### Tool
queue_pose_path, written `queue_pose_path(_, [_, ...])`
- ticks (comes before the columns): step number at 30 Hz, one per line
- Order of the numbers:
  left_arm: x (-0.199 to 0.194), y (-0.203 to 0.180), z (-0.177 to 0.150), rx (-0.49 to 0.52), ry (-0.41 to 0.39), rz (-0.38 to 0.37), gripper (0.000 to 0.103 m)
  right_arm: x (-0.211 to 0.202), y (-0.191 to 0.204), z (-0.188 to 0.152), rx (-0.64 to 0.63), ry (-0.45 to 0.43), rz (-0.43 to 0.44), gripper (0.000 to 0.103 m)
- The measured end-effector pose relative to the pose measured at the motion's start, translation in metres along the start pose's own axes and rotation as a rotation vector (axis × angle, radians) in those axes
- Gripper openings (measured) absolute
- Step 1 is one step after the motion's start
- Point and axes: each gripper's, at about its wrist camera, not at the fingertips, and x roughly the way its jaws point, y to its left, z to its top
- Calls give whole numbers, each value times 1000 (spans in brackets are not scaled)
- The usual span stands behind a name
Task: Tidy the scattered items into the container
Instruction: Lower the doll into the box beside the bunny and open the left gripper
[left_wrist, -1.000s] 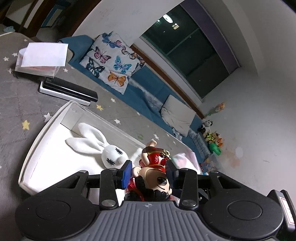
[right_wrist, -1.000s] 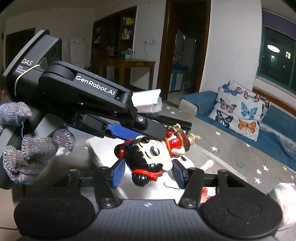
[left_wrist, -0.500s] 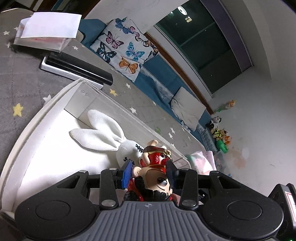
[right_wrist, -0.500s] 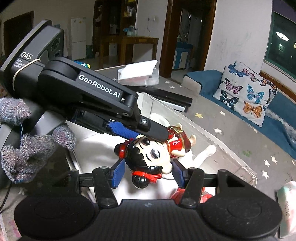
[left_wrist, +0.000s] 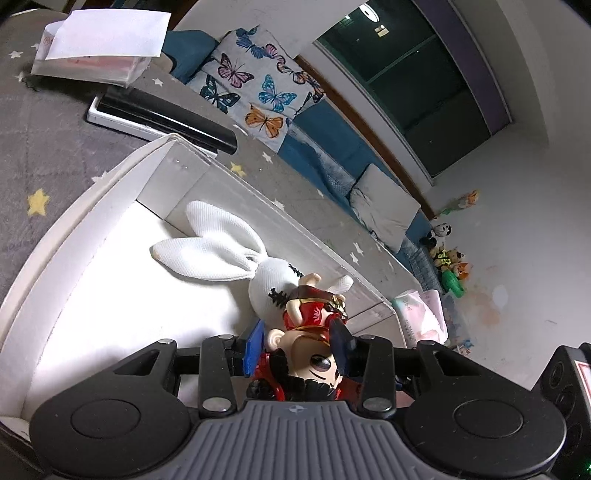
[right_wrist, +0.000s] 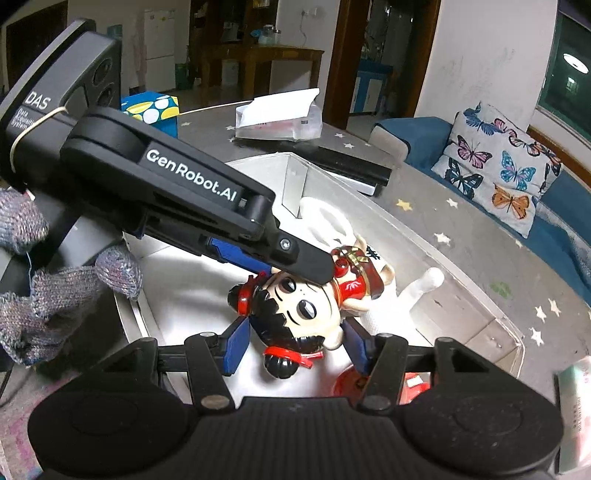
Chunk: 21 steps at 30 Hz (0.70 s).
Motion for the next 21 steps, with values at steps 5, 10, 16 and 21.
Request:
queue_pose_path(5, [1, 1, 1, -10, 18, 1, 41, 1, -3, 0, 16, 12, 8, 56])
queue_pose_path(10, [3, -1, 0, 14, 41, 24, 41, 0, -5, 0, 23, 15, 6, 57])
queue_pose_path(16, [2, -3, 0, 7, 37, 23, 41, -4, -6, -1, 30, 7, -2, 57])
queue_pose_path(21, [-2, -5, 0, 8, 29, 23, 41, -11, -7, -4, 50, -11, -10, 58])
